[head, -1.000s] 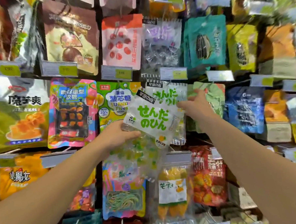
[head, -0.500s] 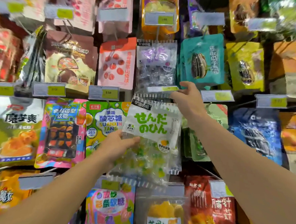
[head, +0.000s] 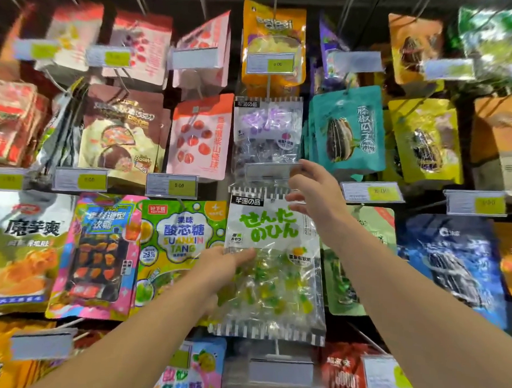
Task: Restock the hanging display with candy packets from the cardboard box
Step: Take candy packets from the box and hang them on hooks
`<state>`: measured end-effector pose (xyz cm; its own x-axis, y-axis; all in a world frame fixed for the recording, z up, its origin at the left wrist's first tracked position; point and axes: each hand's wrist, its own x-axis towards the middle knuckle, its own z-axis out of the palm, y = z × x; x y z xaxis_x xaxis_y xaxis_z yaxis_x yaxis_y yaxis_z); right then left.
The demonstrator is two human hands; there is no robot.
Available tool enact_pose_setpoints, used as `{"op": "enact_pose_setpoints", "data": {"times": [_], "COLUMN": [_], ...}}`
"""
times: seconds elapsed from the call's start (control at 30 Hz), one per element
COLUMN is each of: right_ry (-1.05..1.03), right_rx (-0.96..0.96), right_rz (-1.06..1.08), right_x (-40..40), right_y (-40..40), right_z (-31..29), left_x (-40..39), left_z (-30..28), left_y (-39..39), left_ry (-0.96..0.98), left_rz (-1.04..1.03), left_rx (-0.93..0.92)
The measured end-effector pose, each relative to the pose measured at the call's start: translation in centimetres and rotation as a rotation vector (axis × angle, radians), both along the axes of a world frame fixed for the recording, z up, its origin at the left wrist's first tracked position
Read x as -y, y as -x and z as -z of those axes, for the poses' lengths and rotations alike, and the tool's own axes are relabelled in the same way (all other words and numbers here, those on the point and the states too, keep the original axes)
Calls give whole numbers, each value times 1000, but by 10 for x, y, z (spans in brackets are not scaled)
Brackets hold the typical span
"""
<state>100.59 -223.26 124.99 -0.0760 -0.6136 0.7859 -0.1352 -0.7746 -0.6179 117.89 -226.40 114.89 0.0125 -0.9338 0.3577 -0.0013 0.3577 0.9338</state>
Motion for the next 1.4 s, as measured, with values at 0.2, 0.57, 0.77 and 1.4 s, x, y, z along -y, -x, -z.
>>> {"op": "enact_pose_setpoints", "data": {"times": [0.2,0.57,0.77,1.4], "right_ry": [36,30,3,-197], "right_rx": [-2,-188,-512,-908], "right_rz": [-3,342,658,1068], "right_x": [0,20,21,-13], "right_y": [-1,-1,-12,-55], "right_z": [5,79,120,152], "left_x": [8,11,9,-1], "left_z": [2,15,35,45], "left_y": [7,9,-15,-53], "left_ry": [-16,126,260,525], "left_rz": [5,-114,-393,-115], "left_rx": [-25,64,665,928]}}
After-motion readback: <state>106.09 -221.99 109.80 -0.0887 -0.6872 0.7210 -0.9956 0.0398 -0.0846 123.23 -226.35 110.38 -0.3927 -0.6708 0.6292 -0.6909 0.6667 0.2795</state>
